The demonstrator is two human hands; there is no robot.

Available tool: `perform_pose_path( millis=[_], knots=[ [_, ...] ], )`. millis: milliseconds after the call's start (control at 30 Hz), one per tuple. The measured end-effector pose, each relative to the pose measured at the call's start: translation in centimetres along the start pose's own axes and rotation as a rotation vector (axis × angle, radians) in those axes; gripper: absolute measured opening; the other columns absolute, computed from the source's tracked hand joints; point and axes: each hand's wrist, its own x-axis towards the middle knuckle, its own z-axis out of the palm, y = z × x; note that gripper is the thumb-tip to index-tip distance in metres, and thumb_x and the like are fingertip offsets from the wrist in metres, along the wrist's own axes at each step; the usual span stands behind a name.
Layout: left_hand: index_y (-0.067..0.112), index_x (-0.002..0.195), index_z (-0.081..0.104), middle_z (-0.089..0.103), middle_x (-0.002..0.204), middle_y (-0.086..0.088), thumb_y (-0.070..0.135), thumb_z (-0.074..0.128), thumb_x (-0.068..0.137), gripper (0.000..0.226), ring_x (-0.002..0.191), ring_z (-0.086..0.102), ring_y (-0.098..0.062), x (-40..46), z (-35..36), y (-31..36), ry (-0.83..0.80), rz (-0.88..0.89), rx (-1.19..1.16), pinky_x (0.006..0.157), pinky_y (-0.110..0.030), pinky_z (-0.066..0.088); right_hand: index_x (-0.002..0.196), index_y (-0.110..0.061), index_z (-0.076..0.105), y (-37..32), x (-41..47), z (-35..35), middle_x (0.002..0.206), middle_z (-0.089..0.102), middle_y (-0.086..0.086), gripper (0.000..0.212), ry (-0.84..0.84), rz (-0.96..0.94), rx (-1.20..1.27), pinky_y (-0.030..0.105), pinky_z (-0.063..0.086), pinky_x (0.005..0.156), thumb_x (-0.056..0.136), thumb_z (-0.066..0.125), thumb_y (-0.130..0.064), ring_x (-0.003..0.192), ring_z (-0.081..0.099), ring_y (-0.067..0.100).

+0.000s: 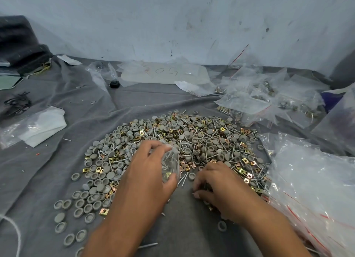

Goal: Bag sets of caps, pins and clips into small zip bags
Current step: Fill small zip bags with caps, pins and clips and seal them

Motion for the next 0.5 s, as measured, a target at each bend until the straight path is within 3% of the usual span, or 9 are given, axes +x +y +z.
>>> perform_pose_path(
  millis=[100, 167, 267, 400, 500],
  knots=[
    [0.028, 0.132, 0.056, 0.034, 0.115, 0.026, 0.034, 0.075, 0.078, 0.057, 0.097, 0.043, 0.007, 0.0, 0.1, 0.2, -0.003, 0.003, 0.005, 0.073, -0.001, 0.028, 0.093, -0.044, 0.055, -0.3, 0.2, -0.1, 0.102, 0.045, -0.027, 0.005, 0.146, -0.022, 0.11, 0.02, 0.034, 0.083, 0.097, 0.057, -0.045, 0.103, 0.041, -0.001],
    [0.027, 0.131, 0.057, 0.036, 0.115, 0.024, 0.032, 0.077, 0.078, 0.057, 0.095, 0.044, 0.006, 0.0, 0.2, 0.2, -0.002, 0.003, -0.005, 0.078, -0.006, 0.032, 0.093, -0.042, 0.055, -1.0, 0.3, -0.5, 0.098, 0.05, -0.026, 0.006, 0.366, -0.067, 0.321, 0.014, 0.037, 0.079, 0.099, 0.057, -0.04, 0.097, 0.049, -0.003],
    [0.026, 0.13, 0.058, 0.036, 0.115, 0.022, 0.03, 0.078, 0.077, 0.057, 0.096, 0.044, 0.006, 0.0, 0.3, 0.3, -0.001, 0.003, -0.017, 0.085, -0.015, 0.038, 0.097, -0.03, 0.061, -2.9, 0.2, -1.3, 0.089, 0.059, -0.018, 0.004, 0.7, -0.174, 0.568, 0.012, 0.042, 0.07, 0.1, 0.062, -0.028, 0.082, 0.06, 0.008],
    [0.028, 0.129, 0.057, 0.034, 0.114, 0.023, 0.031, 0.08, 0.076, 0.058, 0.098, 0.046, 0.002, 0.1, 0.3, 0.4, -0.005, 0.007, -0.019, 0.087, -0.021, 0.044, 0.107, -0.024, 0.062, -4.6, 0.1, -0.9, 0.095, 0.067, -0.013, 0.008, 0.781, -0.243, 0.751, 0.019, 0.053, 0.074, 0.1, 0.061, -0.026, 0.086, 0.069, 0.013],
    [0.028, 0.129, 0.057, 0.033, 0.114, 0.025, 0.032, 0.079, 0.077, 0.057, 0.097, 0.043, 0.006, 0.1, 0.4, 0.4, -0.006, 0.015, -0.008, 0.084, -0.012, 0.035, 0.105, -0.02, 0.068, -4.9, 0.2, -0.7, 0.097, 0.067, -0.015, 0.008, 0.767, -0.27, 0.616, 0.017, 0.051, 0.075, 0.098, 0.067, -0.02, 0.088, 0.067, 0.006]
  ],
)
